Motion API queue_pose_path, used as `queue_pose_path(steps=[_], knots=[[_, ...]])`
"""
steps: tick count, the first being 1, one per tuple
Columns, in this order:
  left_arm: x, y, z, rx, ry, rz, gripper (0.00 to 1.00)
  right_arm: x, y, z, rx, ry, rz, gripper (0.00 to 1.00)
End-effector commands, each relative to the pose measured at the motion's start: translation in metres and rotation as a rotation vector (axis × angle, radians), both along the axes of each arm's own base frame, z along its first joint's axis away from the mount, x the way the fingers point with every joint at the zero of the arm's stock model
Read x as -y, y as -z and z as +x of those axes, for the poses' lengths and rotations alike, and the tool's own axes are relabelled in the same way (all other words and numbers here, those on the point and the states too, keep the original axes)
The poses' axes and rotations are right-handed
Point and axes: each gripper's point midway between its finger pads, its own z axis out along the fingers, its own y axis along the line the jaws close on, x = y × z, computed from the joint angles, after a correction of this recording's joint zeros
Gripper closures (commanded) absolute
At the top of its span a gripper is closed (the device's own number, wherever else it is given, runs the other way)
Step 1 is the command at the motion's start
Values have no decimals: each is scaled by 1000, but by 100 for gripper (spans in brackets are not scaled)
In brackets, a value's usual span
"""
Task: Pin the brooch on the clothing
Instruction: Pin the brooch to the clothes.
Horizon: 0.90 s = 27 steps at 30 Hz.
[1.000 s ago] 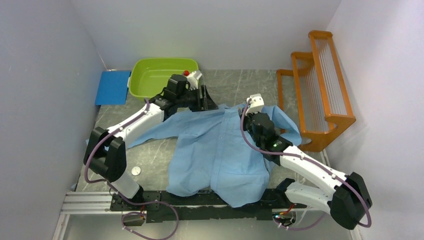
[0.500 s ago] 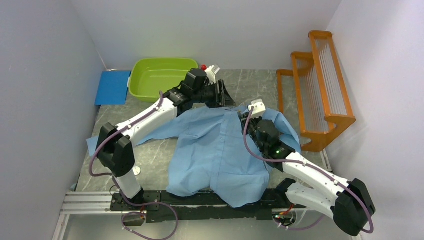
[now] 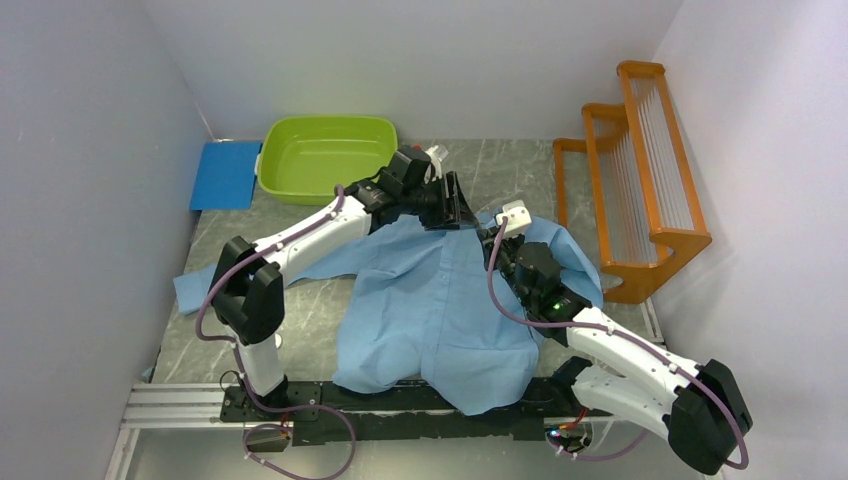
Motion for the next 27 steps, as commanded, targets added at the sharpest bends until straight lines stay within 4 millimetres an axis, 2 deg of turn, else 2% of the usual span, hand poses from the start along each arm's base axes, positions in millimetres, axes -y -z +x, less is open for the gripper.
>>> queue_pose_path(steps=[1, 16, 20, 24, 27], knots=[[13, -28, 2, 30, 11, -83, 41, -5, -28, 1, 78, -22, 43, 100], [34, -22, -5, 16, 69, -49, 49, -6, -31, 1, 75, -25, 43, 100], [36, -20, -8, 13, 81, -55, 60, -3, -32, 1, 78, -8, 52, 100], [37, -21, -9, 22, 91, -62, 76, -3, -33, 1, 76, -5, 58, 100], [38, -21, -9, 25, 96, -66, 89, -5, -33, 1, 67, -18, 57, 93]])
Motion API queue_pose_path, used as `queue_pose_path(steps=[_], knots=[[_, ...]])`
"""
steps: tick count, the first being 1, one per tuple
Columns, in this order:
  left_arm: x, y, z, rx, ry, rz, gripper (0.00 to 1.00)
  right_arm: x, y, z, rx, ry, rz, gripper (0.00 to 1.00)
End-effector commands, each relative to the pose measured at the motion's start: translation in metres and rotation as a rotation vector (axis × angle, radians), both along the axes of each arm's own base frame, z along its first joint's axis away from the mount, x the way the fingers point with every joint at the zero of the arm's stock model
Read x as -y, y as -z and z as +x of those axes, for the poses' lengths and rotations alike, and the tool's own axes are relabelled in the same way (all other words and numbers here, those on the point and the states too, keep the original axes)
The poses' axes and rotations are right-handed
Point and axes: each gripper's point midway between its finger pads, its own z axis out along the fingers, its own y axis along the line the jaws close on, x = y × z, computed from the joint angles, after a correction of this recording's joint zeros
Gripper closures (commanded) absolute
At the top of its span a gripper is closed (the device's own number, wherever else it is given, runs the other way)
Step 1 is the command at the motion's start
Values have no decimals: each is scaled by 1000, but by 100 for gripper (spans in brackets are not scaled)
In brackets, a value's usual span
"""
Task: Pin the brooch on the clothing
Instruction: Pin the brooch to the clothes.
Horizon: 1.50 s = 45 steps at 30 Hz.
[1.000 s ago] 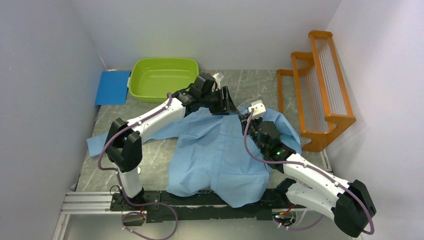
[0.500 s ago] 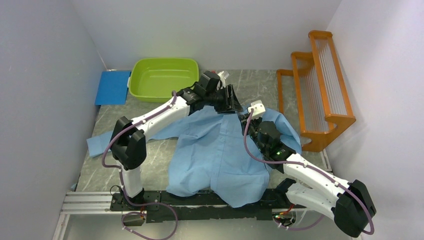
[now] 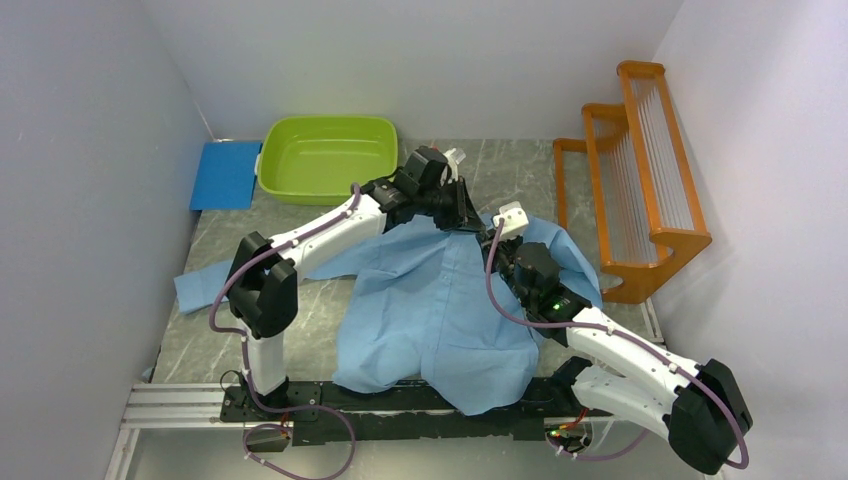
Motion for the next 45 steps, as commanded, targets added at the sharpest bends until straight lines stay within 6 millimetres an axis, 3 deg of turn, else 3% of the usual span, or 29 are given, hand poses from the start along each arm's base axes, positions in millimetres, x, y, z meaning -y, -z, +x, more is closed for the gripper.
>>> queue_pose_path(steps=[1, 4, 7, 12, 18, 23, 28, 33, 38, 43, 45], knots=[[8, -20, 1, 53, 36, -52, 94, -5, -39, 3, 82, -8, 77, 92], [9, -19, 4, 66, 32, -60, 97, -6, -39, 2, 80, -14, 81, 90], [8, -16, 8, 73, 27, -64, 97, -8, -37, 0, 71, -25, 76, 79], [-2, -9, 19, 83, 3, -68, 97, -11, -38, -5, 53, -59, 73, 57], [-13, -3, 22, 104, 15, -105, 97, -14, -49, -17, 48, -97, 140, 16], [-13, -1, 18, 125, 73, -110, 97, -8, -57, -20, 13, -64, 200, 4], [-19, -11, 15, 186, 91, -133, 98, -10, -50, -20, -99, -93, 222, 5], [-30, -20, 11, 248, 109, -148, 97, -8, -44, -23, -179, -191, 326, 12], [-37, -29, 2, 282, 131, -180, 97, 6, -43, -26, -185, -227, 414, 26], [-39, -41, -9, 300, 167, -219, 97, 5, -33, -28, -212, -257, 390, 46], [-40, -45, -11, 306, 176, -226, 97, 2, -33, -31, -210, -282, 387, 50]])
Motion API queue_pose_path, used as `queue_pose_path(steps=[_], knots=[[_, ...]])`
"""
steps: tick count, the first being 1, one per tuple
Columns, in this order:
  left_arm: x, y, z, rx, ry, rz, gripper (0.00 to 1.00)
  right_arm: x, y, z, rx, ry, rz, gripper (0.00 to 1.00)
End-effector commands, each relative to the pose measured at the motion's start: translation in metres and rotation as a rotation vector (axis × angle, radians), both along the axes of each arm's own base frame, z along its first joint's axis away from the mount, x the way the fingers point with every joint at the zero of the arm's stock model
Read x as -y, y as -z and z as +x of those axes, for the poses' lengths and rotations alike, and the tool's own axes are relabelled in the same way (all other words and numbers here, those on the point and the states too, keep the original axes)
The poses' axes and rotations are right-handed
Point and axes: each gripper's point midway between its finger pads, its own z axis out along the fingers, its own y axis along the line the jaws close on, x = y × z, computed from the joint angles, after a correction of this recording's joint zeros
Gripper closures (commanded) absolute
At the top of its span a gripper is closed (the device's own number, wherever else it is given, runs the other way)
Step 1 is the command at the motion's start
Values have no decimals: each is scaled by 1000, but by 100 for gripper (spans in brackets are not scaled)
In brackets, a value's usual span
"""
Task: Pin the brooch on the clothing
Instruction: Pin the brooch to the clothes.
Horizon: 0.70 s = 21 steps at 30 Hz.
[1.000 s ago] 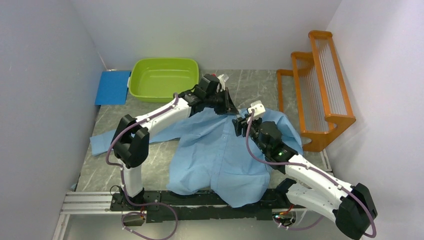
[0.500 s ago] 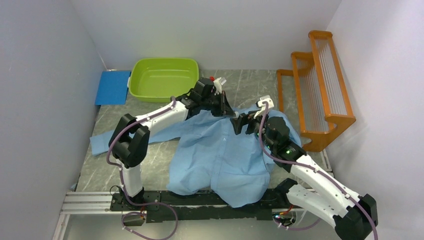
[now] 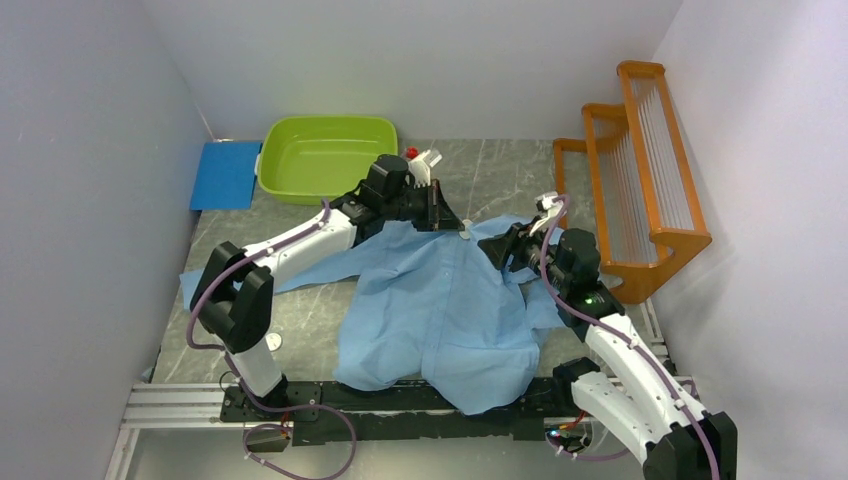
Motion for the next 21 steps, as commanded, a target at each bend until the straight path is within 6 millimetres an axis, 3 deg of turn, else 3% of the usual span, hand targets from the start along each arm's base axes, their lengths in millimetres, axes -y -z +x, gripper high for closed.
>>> queue_pose_path(steps=[1, 12, 21], knots=[[1, -45, -11, 113, 68, -96, 97, -14, -14, -8, 50, -103, 34, 50], [6, -67, -25, 98, 140, -174, 97, 8, 18, 14, -64, 57, -61, 50], [0, -65, -32, 103, 159, -140, 97, 24, 18, 22, -114, 158, -96, 50]])
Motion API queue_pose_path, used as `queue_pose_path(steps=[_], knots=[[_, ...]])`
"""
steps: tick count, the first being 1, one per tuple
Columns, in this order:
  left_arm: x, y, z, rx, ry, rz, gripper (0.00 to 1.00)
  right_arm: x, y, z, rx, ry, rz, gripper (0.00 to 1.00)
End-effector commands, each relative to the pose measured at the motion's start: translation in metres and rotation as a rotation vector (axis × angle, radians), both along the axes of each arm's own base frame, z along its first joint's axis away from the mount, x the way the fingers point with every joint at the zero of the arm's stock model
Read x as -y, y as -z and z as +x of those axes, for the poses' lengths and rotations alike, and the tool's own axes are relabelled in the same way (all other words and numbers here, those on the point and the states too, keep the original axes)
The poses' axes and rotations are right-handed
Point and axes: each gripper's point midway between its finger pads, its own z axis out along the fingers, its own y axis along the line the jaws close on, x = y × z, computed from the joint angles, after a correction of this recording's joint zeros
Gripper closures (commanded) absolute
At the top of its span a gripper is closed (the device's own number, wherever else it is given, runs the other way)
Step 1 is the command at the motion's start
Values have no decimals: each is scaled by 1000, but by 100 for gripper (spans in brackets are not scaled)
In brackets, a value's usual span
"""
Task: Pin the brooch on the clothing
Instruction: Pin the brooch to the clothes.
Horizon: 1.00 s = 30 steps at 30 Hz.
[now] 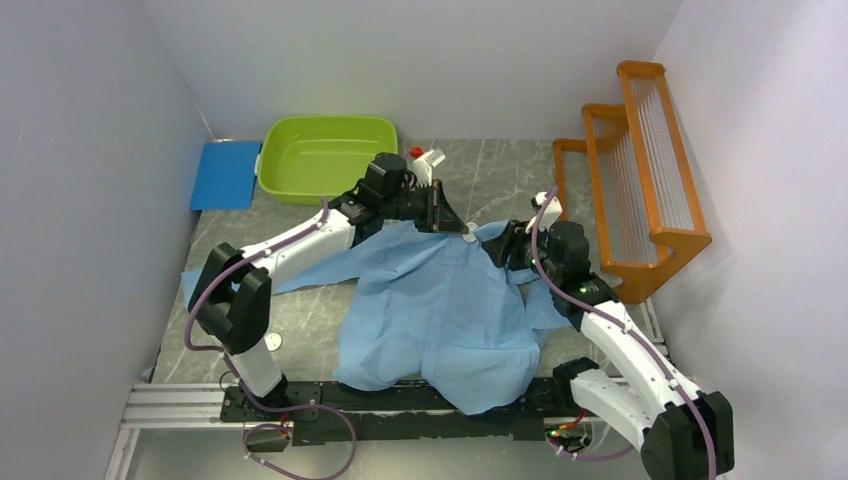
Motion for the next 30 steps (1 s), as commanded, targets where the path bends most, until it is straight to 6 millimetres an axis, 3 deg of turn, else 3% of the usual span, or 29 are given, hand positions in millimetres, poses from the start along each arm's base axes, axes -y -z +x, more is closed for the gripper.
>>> queue_pose_path(steps=[1, 5, 13, 18, 22, 26, 29, 30], knots=[[-7, -48, -14, 108, 42, -69, 97, 12, -21, 10, 38, 68, -32, 50], [-13, -40, -13, 112, 33, -18, 97, 9, -33, 3, 77, 18, -40, 46], [-15, -33, -16, 120, 60, 10, 97, -11, -75, -19, 221, -154, -2, 18], [-14, -33, -19, 121, 82, -2, 97, -12, -80, -16, 248, -167, -27, 6], [-15, -35, -22, 126, 98, -1, 97, -20, -82, -12, 254, -214, -27, 10], [-16, -36, -23, 131, 99, -3, 97, -27, -74, -8, 228, -253, -25, 30], [-15, -37, -24, 130, 103, -10, 97, -23, -65, -3, 194, -224, -46, 36], [-15, -38, -24, 131, 104, -12, 98, -18, -62, 1, 174, -185, -61, 43]])
